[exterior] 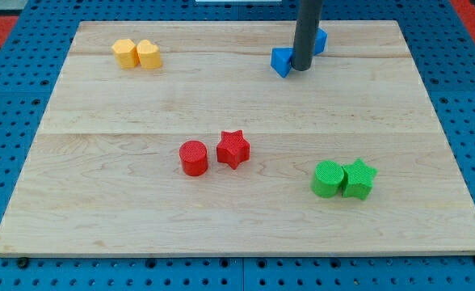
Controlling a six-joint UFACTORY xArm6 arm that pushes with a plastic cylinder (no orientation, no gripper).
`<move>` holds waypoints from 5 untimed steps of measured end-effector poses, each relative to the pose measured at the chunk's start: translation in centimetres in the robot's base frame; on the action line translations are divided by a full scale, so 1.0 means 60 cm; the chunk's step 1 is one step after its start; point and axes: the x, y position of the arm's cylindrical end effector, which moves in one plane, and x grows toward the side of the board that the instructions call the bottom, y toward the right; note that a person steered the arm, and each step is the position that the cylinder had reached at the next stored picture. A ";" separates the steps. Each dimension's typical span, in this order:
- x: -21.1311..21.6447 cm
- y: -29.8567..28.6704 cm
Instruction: Move the blue triangle to the left side of the blue cube
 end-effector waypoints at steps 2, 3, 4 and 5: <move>0.000 -0.008; 0.000 -0.024; -0.013 -0.076; -0.052 -0.095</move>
